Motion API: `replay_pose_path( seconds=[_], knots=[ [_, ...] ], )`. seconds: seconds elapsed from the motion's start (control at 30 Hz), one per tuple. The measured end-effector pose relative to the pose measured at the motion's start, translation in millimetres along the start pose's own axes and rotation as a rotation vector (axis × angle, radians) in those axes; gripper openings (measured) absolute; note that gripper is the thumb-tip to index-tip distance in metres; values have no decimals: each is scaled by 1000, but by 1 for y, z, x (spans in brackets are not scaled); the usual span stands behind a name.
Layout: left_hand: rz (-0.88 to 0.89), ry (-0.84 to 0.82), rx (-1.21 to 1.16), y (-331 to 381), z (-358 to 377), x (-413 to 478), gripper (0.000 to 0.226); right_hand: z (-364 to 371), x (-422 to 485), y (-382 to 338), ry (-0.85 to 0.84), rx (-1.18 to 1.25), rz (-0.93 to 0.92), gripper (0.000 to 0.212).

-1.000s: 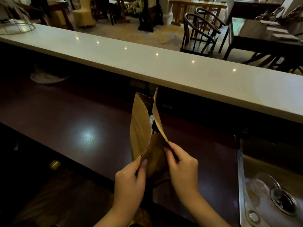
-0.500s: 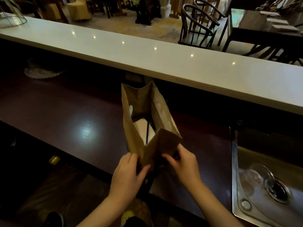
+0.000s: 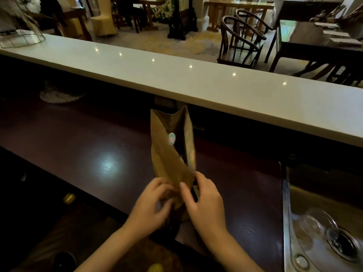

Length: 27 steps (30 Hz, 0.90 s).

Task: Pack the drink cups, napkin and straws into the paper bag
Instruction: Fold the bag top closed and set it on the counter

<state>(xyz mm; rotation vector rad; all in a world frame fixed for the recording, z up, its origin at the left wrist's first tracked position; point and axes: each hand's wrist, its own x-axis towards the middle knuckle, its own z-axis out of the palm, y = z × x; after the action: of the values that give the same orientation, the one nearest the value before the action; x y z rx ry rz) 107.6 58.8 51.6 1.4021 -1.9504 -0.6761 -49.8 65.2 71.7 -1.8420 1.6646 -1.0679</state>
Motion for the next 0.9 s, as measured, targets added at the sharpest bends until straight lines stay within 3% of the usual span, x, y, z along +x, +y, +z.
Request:
replay_pose_path(
  seconds=[0.07, 0.17, 0.23, 0.33, 0.43, 0.53, 0.7, 0.9],
  knots=[
    [-15, 157, -3, -15, -23, 19, 35, 2, 7, 6, 89, 22, -45, 30],
    [-178, 340, -145, -33, -62, 63, 45, -6, 14, 20, 102, 87, -60, 23],
    [-187, 266, -254, -39, -81, 90, 44, -19, 23, 31, 57, 133, -71, 22],
    [-176, 2, -480, -37, -87, 116, 28, -40, 41, 47, -79, 207, -72, 25],
    [-164, -209, -536, -29, -82, 123, 58, -63, 61, 55, -172, 301, 23, 35],
    [-198, -260, -585, -27, -71, 130, 66, -77, 76, 50, -183, 371, 87, 31],
    [-168, -69, -568, -21, -55, 137, 14, -70, 80, 38, 10, 558, 158, 20],
    [-48, 184, -512, -21, -40, 120, 20, -64, 82, 33, 94, 649, 191, 20]
  ],
)
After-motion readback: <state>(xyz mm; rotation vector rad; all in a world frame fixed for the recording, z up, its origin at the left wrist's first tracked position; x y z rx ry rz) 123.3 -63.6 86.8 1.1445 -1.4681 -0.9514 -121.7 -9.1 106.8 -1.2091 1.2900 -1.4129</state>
